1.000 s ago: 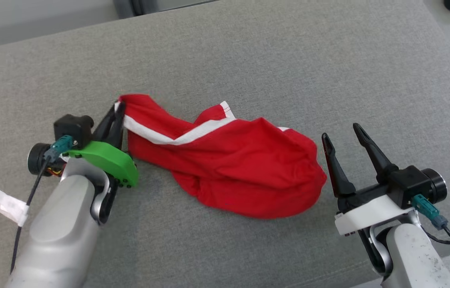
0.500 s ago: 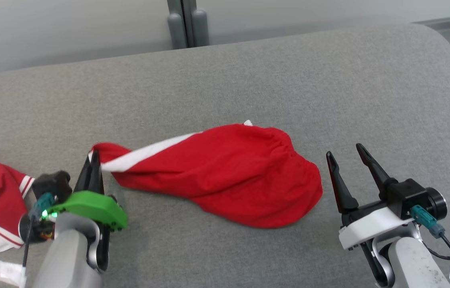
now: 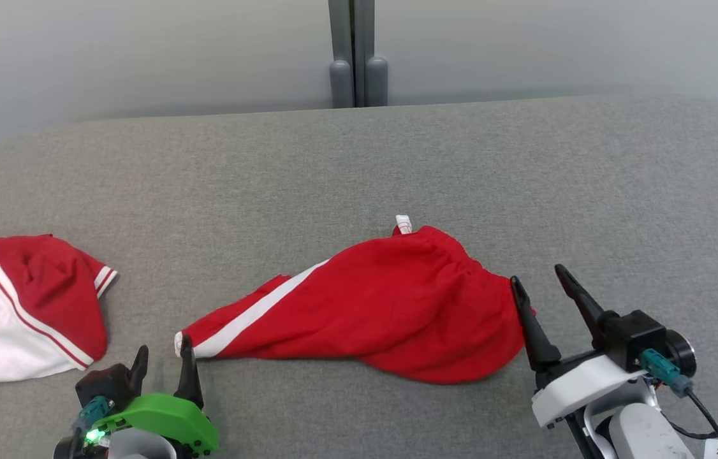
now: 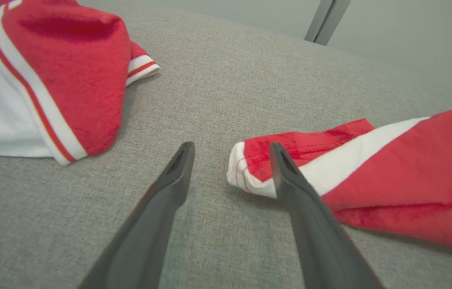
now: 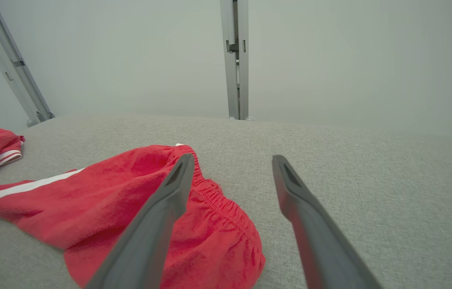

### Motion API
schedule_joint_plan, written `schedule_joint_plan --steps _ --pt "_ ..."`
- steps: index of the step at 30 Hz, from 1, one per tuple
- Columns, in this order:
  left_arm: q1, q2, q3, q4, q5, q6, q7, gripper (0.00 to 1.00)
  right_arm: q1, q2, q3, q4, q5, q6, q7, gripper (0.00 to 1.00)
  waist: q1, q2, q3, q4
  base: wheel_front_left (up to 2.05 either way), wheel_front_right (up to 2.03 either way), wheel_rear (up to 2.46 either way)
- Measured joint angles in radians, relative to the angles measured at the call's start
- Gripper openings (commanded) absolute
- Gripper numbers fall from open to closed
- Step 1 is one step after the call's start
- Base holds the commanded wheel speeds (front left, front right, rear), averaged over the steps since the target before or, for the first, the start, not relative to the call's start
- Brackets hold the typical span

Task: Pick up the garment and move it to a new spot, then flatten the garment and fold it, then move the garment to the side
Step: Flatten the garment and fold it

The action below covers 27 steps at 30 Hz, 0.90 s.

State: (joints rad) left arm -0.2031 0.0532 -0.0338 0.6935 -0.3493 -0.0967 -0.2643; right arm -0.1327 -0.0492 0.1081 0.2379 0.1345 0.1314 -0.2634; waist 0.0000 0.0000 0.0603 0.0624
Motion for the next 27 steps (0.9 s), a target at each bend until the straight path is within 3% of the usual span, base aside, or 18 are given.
schedule_joint_plan --steps 5,10,18,27 --pt "0.007 -0.002 -0.004 -0.019 0.002 -0.007 0.000 1.00 -0.062 0.000 0.067 0.087 0.048 0.000 0.000 1.00 0.0000 0.0000 0.005 0.034 0.00 0.00 0.00" --pt "0.006 -0.003 -0.025 -0.031 -0.008 -0.010 0.000 1.00 -0.217 0.001 0.133 0.271 0.174 0.000 0.000 1.00 0.0000 0.0000 0.021 0.070 0.00 0.00 0.00" --pt "-0.006 -0.003 -0.042 -0.033 -0.018 -0.015 0.000 1.00 -0.475 0.001 0.194 0.520 0.369 0.000 0.110 1.00 0.0000 0.0000 0.052 0.121 0.00 0.00 0.00" --pt "-0.012 -0.003 -0.048 -0.033 -0.020 -0.017 0.000 1.00 -0.548 0.001 0.225 0.678 0.451 0.000 0.216 1.00 0.0000 0.0000 0.071 0.151 0.00 0.00 0.00"
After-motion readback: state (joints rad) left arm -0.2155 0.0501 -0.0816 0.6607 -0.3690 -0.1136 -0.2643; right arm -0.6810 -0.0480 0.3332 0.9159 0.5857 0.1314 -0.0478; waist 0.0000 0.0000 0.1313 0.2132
